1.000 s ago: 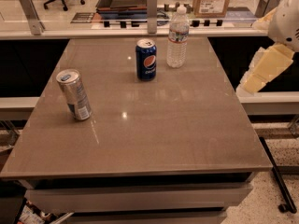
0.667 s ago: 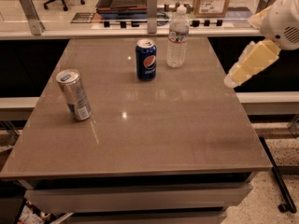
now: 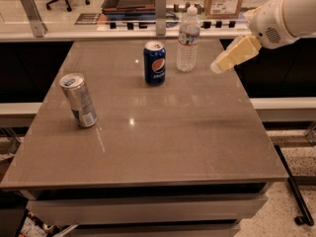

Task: Move water bottle near redbull can

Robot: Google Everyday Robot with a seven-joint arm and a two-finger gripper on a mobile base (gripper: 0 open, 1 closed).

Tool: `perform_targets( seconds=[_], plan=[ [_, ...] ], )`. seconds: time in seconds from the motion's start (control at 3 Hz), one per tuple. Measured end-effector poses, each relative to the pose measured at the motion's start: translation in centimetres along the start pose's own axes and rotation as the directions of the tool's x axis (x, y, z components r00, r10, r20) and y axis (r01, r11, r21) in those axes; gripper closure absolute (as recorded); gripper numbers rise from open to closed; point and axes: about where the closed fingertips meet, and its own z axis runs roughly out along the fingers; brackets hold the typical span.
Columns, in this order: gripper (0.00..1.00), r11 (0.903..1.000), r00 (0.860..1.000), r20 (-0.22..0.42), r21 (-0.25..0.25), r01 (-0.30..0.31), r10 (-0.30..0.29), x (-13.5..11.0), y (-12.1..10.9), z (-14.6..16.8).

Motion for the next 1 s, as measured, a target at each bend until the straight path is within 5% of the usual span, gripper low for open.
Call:
perform_targets(
  seconds=[0.67, 1.0],
  plan=[
    [0.0, 0.9948, 0.985, 0.145, 0.036, -0.095, 0.089, -0.7, -2.8, 5.4],
    [0.0, 0.9896, 0.966, 0.225, 0.042, -0.138, 0.125, -0.8, -4.6, 7.1]
  ],
)
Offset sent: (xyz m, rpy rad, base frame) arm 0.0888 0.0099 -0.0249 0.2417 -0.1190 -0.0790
